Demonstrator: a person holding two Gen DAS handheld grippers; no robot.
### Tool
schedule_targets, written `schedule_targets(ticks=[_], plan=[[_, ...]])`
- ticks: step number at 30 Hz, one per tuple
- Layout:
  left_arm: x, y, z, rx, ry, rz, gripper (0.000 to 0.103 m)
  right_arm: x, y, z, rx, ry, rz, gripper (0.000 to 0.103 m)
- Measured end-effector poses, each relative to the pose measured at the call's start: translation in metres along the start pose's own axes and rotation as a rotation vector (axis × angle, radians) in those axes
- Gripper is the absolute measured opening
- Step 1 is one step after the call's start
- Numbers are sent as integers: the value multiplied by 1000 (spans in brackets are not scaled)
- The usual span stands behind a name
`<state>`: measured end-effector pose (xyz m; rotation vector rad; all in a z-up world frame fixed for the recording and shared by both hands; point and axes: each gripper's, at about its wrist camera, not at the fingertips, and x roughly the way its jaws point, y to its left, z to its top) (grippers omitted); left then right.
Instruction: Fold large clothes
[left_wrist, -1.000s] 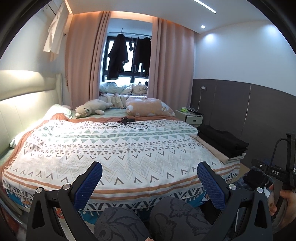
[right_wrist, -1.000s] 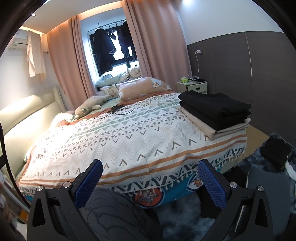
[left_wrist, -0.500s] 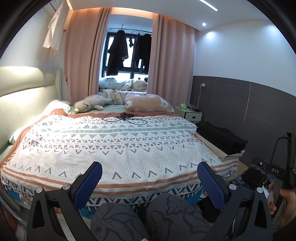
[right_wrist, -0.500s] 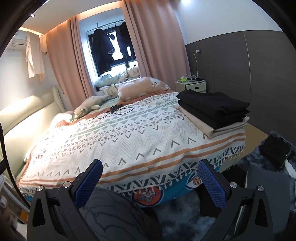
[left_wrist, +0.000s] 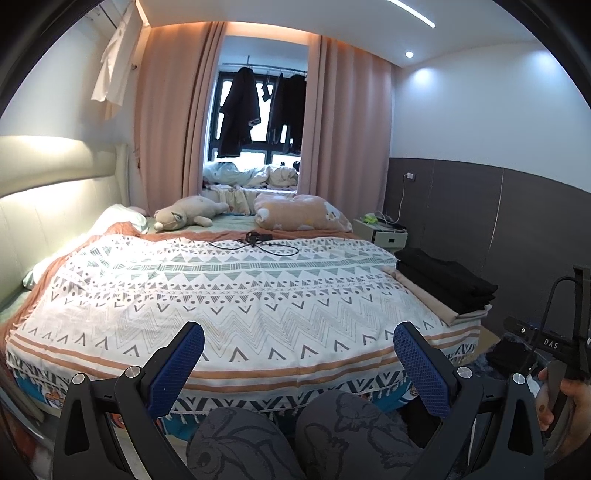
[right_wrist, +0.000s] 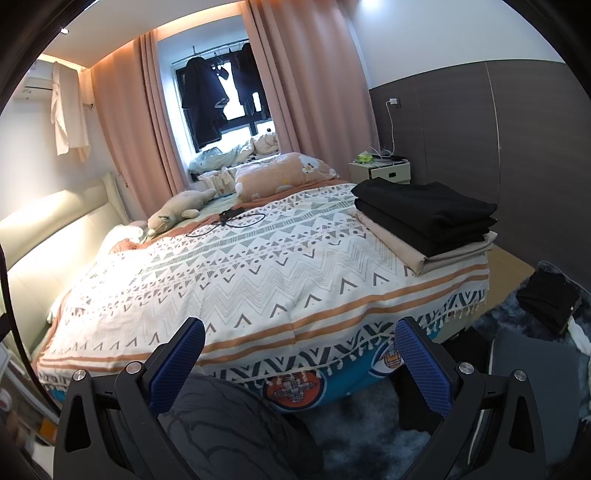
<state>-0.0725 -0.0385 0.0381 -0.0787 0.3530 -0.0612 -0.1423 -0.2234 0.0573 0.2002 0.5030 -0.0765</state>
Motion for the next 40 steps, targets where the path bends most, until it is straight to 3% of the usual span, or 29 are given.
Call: schedule_targets(ticks=[40], plan=[[-10, -1, -3, -4, -10, 9, 103, -15, 9, -3, -4, 18, -42, 103]])
